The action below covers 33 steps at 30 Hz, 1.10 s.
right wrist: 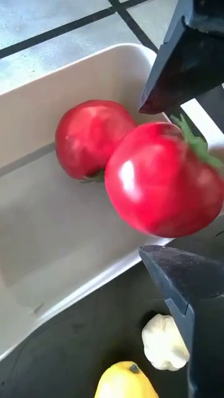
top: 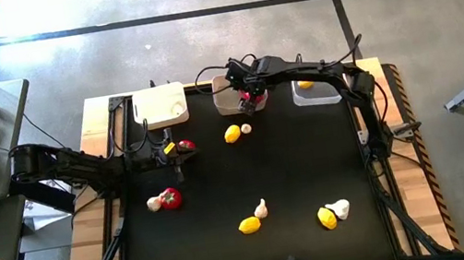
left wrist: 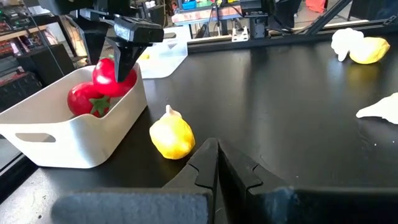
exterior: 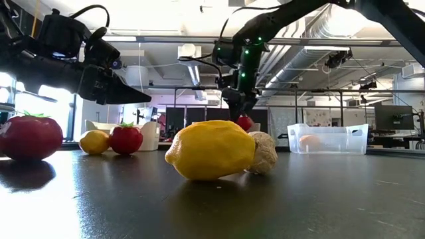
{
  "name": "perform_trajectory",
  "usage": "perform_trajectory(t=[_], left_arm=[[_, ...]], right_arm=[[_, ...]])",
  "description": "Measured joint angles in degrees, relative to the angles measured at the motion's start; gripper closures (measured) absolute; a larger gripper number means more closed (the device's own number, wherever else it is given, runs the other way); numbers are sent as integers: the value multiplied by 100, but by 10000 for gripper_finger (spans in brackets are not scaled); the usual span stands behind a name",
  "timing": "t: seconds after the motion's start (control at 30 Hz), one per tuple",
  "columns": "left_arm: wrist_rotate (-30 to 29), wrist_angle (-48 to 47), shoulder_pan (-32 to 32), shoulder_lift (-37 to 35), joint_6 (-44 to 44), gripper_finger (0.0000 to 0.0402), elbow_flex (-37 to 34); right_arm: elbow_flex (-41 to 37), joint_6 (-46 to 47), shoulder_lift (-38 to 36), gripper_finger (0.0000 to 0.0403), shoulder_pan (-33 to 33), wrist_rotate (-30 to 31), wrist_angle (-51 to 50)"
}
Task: Sort produce into baskets
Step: Put the tomato into the gray bin, then put the top left lemon into the transparent bin
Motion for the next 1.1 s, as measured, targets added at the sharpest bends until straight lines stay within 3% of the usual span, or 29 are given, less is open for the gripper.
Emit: perform_trajectory(t=[0.27, 0.37, 0.53, 0.87, 1.1], left_arm=[[0, 0, 0, -1, 1, 401, 0], [0, 0, 0, 1, 1, 402, 0], [0, 19, 0, 0, 3, 402, 0], [0, 2, 0, 1, 1, 402, 0], [2, 2, 0, 1, -31, 401, 0]], right_arm=[[0, -364, -44, 50, 76, 592, -62], [0, -322, -174, 69, 134, 849, -119], [0, -71, -291, 152, 117, 812, -60], [-2, -35, -242, 382, 14, 533, 305], [-2, -2, -367, 400, 169, 525, 853]])
